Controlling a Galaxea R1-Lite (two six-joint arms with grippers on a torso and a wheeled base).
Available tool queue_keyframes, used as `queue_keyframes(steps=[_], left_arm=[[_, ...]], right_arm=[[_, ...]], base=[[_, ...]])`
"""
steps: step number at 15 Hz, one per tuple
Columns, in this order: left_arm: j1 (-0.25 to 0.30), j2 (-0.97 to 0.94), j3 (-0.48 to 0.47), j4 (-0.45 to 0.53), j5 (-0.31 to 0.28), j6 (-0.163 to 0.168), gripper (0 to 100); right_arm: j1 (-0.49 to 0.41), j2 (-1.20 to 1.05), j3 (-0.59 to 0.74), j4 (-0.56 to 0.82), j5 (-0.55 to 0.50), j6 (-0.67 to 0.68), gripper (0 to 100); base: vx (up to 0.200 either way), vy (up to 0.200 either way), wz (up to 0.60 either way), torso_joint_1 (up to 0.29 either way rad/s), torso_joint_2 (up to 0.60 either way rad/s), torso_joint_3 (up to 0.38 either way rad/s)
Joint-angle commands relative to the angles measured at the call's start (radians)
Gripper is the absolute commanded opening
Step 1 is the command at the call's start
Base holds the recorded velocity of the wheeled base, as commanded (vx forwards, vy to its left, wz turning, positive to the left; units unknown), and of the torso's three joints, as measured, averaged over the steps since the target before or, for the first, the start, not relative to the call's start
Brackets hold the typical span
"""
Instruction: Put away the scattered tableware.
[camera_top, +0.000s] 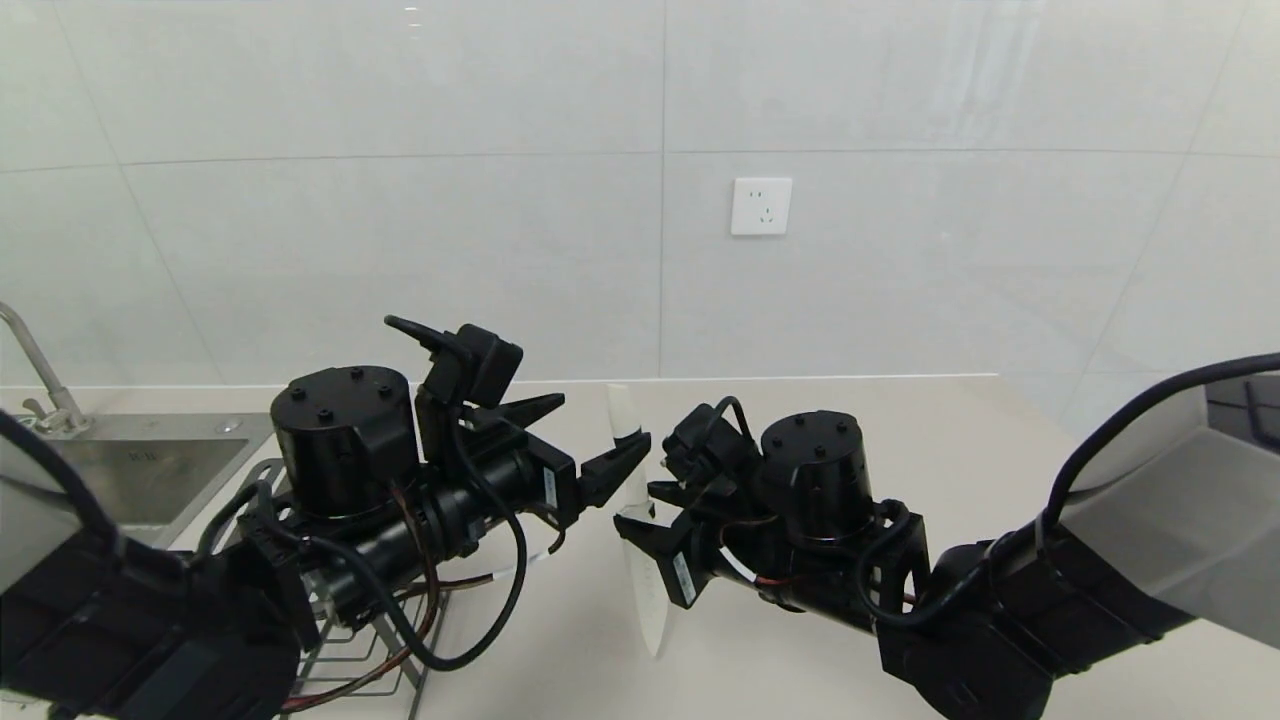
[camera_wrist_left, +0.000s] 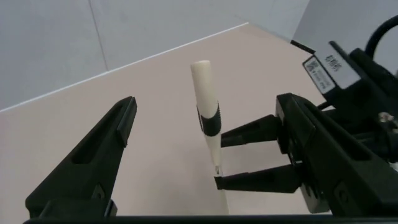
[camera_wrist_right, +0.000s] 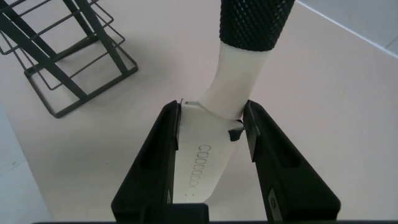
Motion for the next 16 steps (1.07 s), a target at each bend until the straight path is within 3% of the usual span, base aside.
queue_keyframes(steps=[1,10,11,16], left_arm=[[0.026,0.077,-0.029,-0.019,0.000,-0.002,100],[0.012,0.215,-0.078,-0.128,-0.003,0.005,100],[0.011,0.222,-0.081,-0.144,-0.003,0.004,0],[-0.028,0.232,-0.080,-0.189,-0.026,0.002,0]], right_arm=[[0.000,0.001,0.000,0.000,0.000,-0.001,0],[0.000,0.007,-0.003,-0.002,0.007,-0.016,0],[0.000,0.010,-0.004,-0.002,0.007,-0.016,0],[-0.003,0.018,-0.007,-0.024,0.020,-0.016,0]], base=[[0.000,0.000,0.00,0.000,0.00,0.000],[0.000,0.000,0.00,0.000,0.00,0.000],[0.000,0.000,0.00,0.000,0.00,0.000],[0.000,0.000,0.00,0.000,0.00,0.000]])
